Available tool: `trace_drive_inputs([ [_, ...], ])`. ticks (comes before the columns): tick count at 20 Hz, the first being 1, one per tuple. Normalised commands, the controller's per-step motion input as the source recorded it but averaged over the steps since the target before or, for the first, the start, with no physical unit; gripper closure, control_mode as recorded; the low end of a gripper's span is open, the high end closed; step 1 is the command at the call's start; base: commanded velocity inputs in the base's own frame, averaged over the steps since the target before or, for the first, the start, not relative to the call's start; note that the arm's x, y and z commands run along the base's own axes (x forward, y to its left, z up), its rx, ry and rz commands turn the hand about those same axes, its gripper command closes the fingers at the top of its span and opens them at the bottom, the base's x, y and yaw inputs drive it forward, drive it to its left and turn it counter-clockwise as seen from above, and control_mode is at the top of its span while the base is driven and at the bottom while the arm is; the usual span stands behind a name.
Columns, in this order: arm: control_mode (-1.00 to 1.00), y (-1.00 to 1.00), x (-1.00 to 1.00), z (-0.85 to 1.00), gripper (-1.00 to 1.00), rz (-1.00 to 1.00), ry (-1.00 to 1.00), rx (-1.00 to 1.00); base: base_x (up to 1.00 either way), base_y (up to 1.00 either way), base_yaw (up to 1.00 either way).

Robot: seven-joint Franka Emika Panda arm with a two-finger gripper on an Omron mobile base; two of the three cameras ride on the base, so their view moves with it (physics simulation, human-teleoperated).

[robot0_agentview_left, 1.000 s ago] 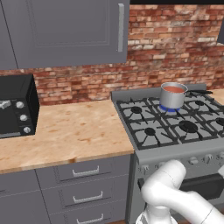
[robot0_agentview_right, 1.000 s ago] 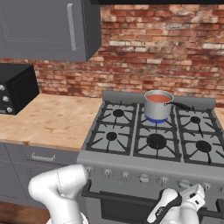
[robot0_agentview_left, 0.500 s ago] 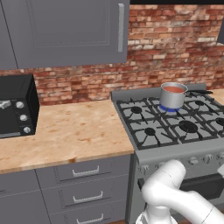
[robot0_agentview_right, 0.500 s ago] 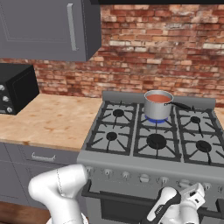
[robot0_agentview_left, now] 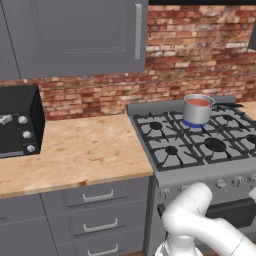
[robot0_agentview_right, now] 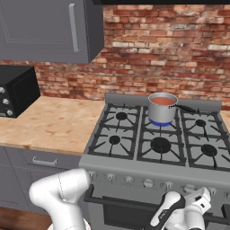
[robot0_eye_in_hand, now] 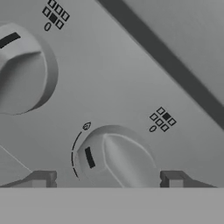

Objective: Wait until the marinara sauce is simmered to a deep red color and then turn off the stove.

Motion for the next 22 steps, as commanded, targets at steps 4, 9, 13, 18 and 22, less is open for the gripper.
trace_drive_inputs([
  [4, -1.00, 0.00, 0.00, 0.00, -1.00, -0.01, -0.06, 0.00, 0.00, 0.00, 0.00],
  [9, -1.00, 0.00, -0.03, 0.00, -1.00, -0.01, -0.05, 0.00, 0.00, 0.00, 0.00],
  [13, -1.00, 0.01, 0.00, 0.00, -1.00, 0.00, -0.03, 0.00, 0.00, 0.00, 0.00],
  [18, -1.00, 0.02, 0.00, -0.01, -1.00, 0.00, -0.02, 0.00, 0.00, 0.00, 0.00],
  [22, -1.00, 0.08, 0.04, -0.01, -1.00, 0.00, 0.00, 0.00, 0.00, 0.00, 0.00],
])
